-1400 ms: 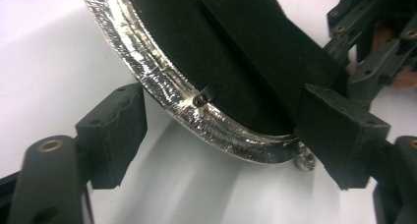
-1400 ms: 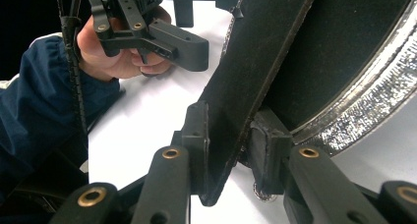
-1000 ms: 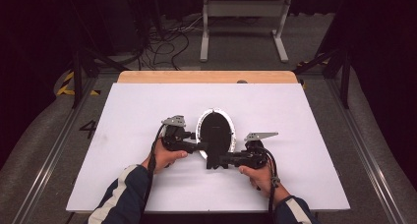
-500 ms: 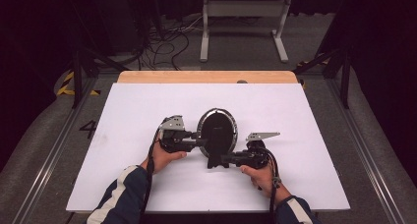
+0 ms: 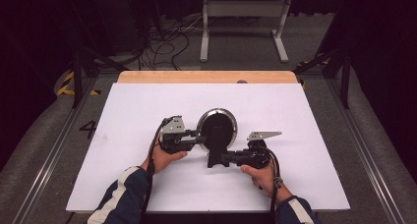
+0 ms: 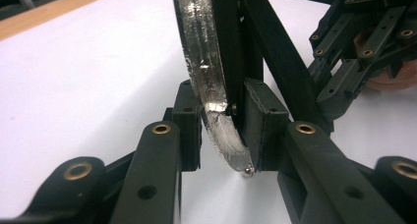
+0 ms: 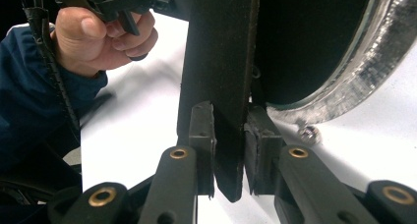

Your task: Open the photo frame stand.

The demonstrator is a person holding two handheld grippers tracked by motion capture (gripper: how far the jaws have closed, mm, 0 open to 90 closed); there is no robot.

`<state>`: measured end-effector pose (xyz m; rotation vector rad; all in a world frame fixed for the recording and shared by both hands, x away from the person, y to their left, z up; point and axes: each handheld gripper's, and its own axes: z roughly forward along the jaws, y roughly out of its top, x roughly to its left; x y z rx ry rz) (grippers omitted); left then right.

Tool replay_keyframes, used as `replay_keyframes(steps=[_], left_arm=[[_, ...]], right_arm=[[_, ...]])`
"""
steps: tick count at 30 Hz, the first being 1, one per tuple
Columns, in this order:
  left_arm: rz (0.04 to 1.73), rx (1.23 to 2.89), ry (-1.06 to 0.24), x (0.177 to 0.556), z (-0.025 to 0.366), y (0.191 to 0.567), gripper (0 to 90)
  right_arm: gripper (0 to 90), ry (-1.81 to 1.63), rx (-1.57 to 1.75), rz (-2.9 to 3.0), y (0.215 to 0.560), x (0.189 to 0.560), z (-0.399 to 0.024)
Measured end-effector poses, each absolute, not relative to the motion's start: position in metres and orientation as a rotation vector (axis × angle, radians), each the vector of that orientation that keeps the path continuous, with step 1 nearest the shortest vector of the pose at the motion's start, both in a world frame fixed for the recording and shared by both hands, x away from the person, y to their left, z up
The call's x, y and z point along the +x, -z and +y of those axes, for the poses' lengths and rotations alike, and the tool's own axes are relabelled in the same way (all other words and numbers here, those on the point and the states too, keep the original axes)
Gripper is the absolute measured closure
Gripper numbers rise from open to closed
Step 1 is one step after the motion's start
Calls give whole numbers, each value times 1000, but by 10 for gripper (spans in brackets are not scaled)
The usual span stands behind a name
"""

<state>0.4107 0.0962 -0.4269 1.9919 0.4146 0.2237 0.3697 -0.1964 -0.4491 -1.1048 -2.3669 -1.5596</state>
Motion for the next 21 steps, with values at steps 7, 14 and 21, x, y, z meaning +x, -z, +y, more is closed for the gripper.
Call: replay_keyframes(steps=[7, 14, 21], left_arm=[[400, 1991, -312, 408, 97, 424, 744], [381, 2002, -383, 405, 96, 424, 742], [372, 2011, -455, 403, 94, 425, 744]], right_arm=[[765, 1564, -1087, -2381, 446, 368, -195], [763, 1558, -1088, -2392, 445, 367, -195], [757, 1540, -1092, -2422, 444, 366, -193]])
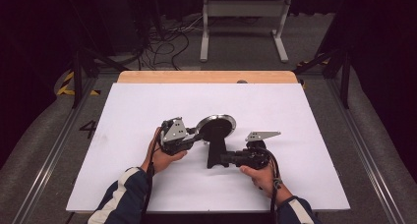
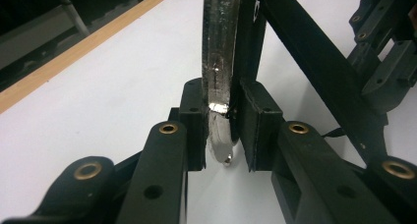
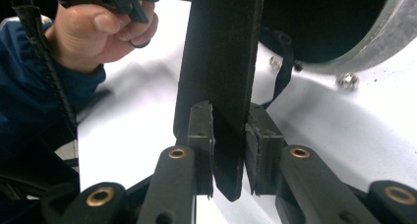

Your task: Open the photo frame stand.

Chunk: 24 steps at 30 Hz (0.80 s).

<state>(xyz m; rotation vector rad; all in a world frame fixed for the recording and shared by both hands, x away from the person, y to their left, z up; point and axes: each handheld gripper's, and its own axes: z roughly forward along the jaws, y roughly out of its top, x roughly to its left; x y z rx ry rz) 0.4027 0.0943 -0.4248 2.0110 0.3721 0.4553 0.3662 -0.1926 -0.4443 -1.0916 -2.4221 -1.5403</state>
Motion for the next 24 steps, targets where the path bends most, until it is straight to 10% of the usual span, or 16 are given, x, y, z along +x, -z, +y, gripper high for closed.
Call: replay_keyframes(steps=[24], left_arm=[[404, 2103, -377, 412, 88, 448, 695]], right_arm=[[766, 1523, -1076, -2433, 446, 364, -190]])
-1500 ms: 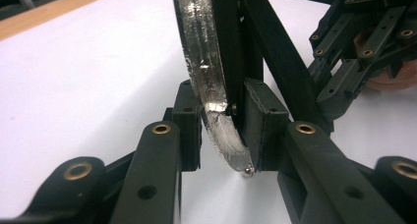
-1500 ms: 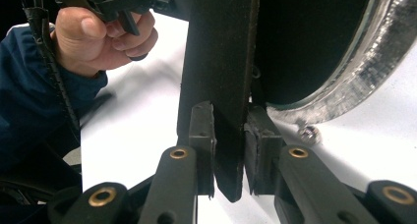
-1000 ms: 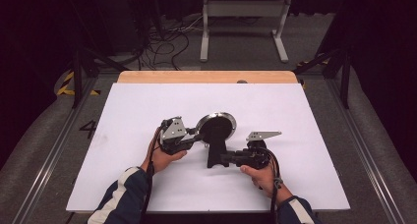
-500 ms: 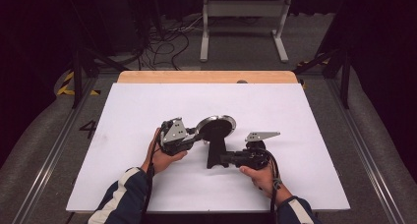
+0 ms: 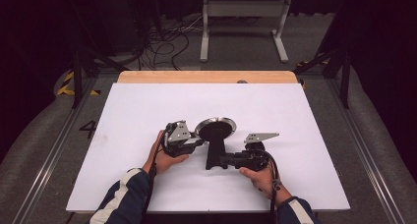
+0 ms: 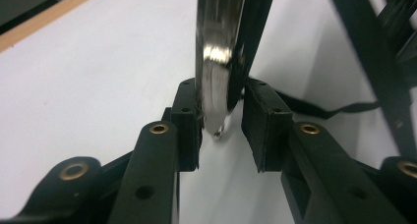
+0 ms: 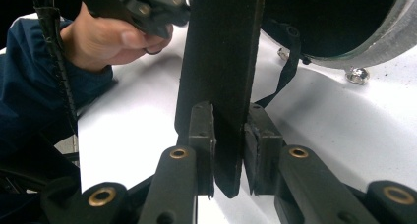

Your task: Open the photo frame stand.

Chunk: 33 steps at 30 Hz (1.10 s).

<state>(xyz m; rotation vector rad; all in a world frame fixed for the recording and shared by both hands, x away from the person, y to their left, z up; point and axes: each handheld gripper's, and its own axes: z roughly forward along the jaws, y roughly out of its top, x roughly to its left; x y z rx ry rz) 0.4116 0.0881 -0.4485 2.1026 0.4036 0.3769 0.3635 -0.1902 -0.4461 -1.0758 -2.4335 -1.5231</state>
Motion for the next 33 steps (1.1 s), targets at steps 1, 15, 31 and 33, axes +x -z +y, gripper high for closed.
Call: replay_keyframes(steps=[1, 15, 31, 33], left_arm=[[413, 2105, -381, 412, 87, 450, 713], [409, 2131, -479, 411, 82, 450, 727], [401, 2139, -483, 411, 82, 452, 745], [400, 2138, -481, 411, 82, 452, 747]], right_arm=[[766, 1522, -1077, -2434, 446, 363, -190], [766, 1509, -1080, -2444, 446, 363, -190], [759, 1462, -1088, -2529, 452, 360, -187], [757, 1449, -1088, -2547, 452, 360, -186]])
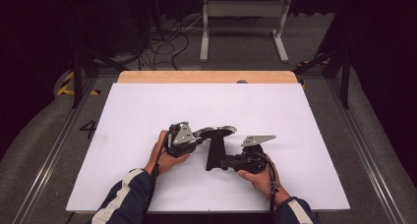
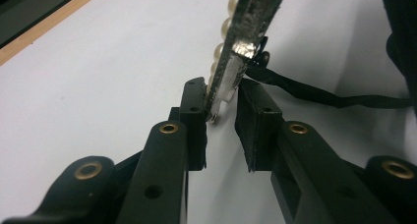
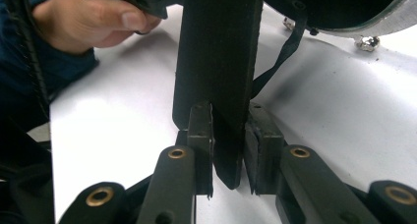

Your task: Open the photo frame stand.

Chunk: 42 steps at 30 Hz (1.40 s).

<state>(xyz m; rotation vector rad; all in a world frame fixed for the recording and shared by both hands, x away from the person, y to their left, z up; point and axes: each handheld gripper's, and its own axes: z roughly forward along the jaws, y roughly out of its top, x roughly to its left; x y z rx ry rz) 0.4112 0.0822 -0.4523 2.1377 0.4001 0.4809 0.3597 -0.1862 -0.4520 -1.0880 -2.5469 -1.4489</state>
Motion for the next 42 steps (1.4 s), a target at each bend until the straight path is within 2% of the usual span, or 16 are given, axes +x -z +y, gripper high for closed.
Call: replay_keyframes(steps=[13, 23, 34, 42], left_arm=[[405, 2123, -453, 411, 85, 453, 745], [414, 2106, -430, 411, 91, 451, 692], [407, 2100, -428, 408, 100, 445, 708], [410, 2096, -415, 407, 100, 445, 721]], right_arm=[[760, 1429, -1082, -2589, 453, 358, -186], [771, 1482, -1143, -2597, 443, 355, -200], [898, 1594, -1172, -2792, 415, 330, -201], [900, 1710, -1152, -2824, 410, 311, -191]])
